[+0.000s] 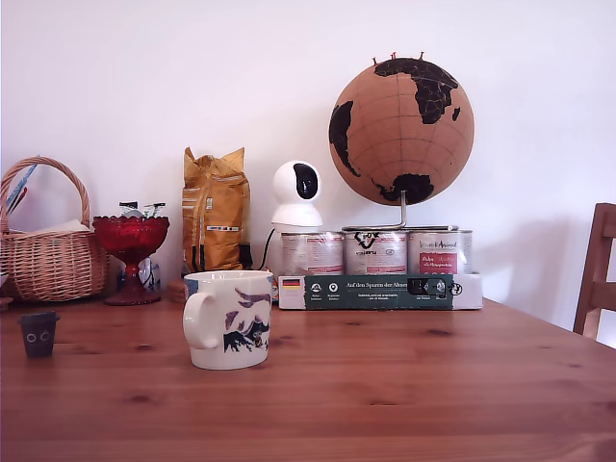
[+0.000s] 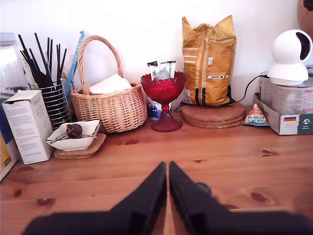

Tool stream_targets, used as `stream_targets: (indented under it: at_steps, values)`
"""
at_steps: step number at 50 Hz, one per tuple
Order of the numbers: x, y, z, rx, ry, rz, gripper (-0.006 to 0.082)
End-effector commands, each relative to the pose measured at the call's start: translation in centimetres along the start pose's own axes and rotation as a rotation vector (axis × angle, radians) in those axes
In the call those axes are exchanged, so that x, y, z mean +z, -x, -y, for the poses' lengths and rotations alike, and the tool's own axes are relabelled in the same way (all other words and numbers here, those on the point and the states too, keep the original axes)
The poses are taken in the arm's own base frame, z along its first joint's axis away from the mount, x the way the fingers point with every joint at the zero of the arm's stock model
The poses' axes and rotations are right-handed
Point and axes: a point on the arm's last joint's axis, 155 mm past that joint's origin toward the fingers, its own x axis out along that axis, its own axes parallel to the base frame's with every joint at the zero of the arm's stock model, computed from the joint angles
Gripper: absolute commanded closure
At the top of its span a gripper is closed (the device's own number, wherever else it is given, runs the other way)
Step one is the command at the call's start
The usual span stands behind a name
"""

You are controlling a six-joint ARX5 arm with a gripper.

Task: Pick the grey coffee capsule and place it inside the blue coffee cup

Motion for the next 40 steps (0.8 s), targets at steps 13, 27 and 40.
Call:
stream_targets:
  at_steps: [13,27,40]
  values:
    - [-0.4,-0.1,0.4,-0.035,-0.022,0.025,0.0786]
    - [3.2,0.3,1.0,-0.072,0.06,0.163,0.0786]
    - [6.6,1.0,2.2,-0.157,0.193,0.223,0.0786]
